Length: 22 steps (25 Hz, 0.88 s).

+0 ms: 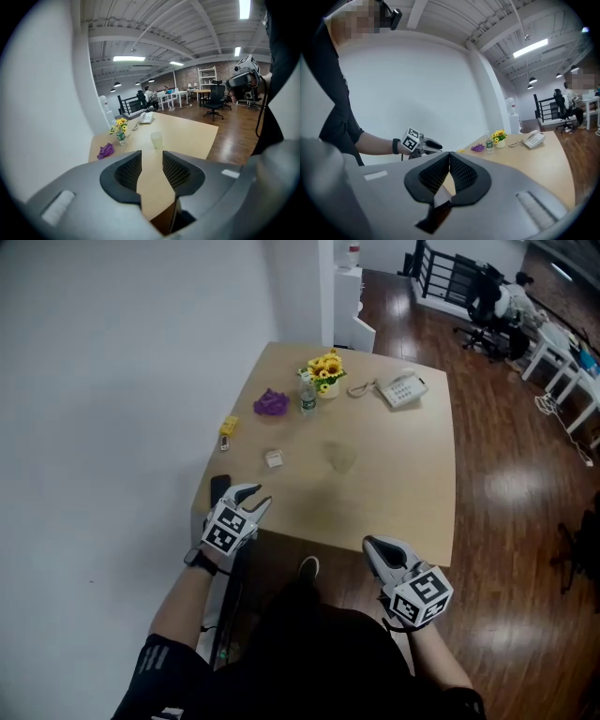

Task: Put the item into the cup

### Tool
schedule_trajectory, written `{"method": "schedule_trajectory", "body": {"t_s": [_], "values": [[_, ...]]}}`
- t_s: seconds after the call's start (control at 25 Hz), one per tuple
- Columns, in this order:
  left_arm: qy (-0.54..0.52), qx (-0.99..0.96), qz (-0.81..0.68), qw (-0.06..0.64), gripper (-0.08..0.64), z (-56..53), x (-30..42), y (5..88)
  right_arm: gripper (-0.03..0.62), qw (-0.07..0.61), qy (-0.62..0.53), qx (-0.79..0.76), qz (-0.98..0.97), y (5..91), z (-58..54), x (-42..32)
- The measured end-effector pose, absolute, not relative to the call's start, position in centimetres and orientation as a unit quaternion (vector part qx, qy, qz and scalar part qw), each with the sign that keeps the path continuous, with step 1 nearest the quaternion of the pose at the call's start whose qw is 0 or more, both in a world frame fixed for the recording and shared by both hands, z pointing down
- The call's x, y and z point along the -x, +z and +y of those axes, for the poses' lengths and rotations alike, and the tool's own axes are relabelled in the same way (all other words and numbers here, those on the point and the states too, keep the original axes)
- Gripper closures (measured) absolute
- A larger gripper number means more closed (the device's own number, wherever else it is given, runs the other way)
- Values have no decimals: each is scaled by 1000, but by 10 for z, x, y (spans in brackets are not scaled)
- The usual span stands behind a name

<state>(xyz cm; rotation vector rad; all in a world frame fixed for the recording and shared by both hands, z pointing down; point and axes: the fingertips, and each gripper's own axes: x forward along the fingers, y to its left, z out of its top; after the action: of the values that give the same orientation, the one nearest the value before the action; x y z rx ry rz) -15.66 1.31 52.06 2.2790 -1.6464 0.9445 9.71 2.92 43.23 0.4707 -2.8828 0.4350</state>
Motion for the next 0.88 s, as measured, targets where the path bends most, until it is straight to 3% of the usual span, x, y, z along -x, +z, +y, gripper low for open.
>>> {"method": "schedule_trajectory", "body": {"t_s": [0.48, 0.88], "values": [[373, -744, -535, 147, 428, -127, 259, 634, 580, 141, 156, -164, -964, 461, -50, -9], [437, -740, -464, 214, 428, -159, 298, 737, 572, 156, 167, -198, -953, 480, -112, 48]]}}
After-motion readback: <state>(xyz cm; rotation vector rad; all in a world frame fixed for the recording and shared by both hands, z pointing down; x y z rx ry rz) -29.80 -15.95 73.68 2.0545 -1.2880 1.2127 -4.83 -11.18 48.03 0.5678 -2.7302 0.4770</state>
